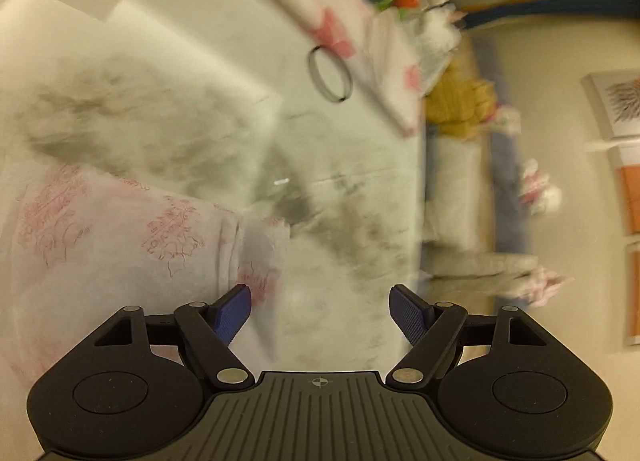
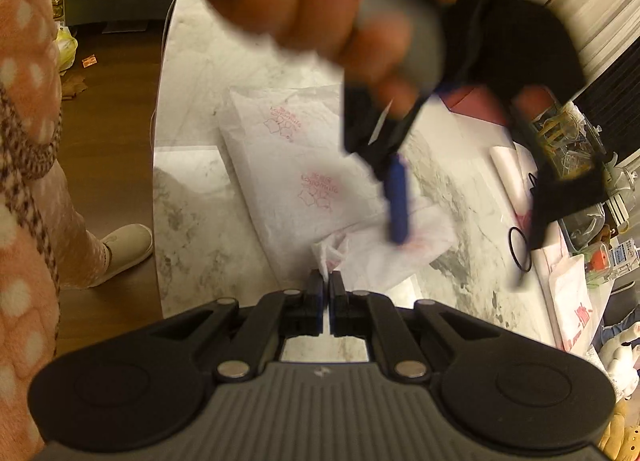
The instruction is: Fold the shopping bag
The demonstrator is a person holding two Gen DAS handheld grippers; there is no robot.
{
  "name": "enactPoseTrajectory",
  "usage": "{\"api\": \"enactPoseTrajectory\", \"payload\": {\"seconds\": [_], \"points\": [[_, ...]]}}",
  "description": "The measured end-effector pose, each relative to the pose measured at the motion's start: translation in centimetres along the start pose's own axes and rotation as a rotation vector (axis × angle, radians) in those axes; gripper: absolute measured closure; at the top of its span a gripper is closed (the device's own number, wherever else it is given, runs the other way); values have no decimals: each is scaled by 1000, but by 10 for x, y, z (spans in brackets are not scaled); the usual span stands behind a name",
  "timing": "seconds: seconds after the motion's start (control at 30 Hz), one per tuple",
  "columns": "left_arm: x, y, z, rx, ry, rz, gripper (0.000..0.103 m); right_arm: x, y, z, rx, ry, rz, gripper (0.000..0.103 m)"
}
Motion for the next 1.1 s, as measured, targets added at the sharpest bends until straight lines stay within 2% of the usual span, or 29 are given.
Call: {"api": "enactPoseTrajectory", "payload": {"seconds": [0.07, 0.13, 0.17, 0.2, 0.27, 0.33, 0.4, 0.47, 0.53, 0.57, 0.7, 0.77, 0.83, 0.9, 0.93, 1.03, 1.1], "points": [[-2, 0, 2, 14, -3, 2, 26, 1, 3, 1, -10, -19, -4, 96], [-3, 0, 1, 14, 0, 2, 26, 3, 11, 1, -82, -66, -20, 85], [-2, 0, 1, 13, -2, 0, 26, 5, 17, 1, -148, -99, -30, 67], [-2, -1, 0, 14, -6, -2, 26, 7, 22, 0, -212, -125, -35, 60], [-1, -1, 1, 19, 0, -5, 26, 11, 31, -4, -296, -180, -43, 64], [-1, -1, 2, 23, 8, -8, 26, 12, 36, -17, -323, -294, -74, 76], [-1, -2, 2, 26, 11, -10, 26, 10, 38, -38, -320, -444, -131, 93], [-1, -2, 2, 27, 14, -12, 26, 10, 32, -58, -257, -597, -160, 94], [-2, -3, 3, 26, 19, -14, 26, 16, 20, -71, -190, -721, -121, 94], [-2, -3, 2, 25, 21, -15, 26, 19, 14, -73, -189, -757, -99, 94], [-1, -3, 4, 32, 28, -21, 26, 31, 9, -53, -295, -761, -72, 94], [0, -3, 7, 48, 44, -26, 26, 40, 15, -52, -329, -826, -77, 94], [0, -2, 10, 66, 61, -33, 26, 58, 23, -62, -358, -1008, -126, 92], [0, -2, 13, 77, 72, -38, 26, 83, 26, -73, -390, -1238, -171, 78], [0, -2, 13, 80, 76, -39, 26, 97, 25, -77, -402, -1336, -184, 74], [0, -3, 15, 88, 98, -41, 26, 122, 18, -80, -455, -1526, -185, 72], [0, -3, 18, 103, 130, -44, 26, 128, 8, -81, -550, -1675, -203, 75]]}}
Point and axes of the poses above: each gripper's, at about its wrist camera, not at the fingertips, and y roughly against the way its jaws point, z to its left, x to its underside, the point moved 4 cm from there along -y, roughly the way its jaws point, and after that the axes turned 1 degree about -y, right-handed, at the moved point
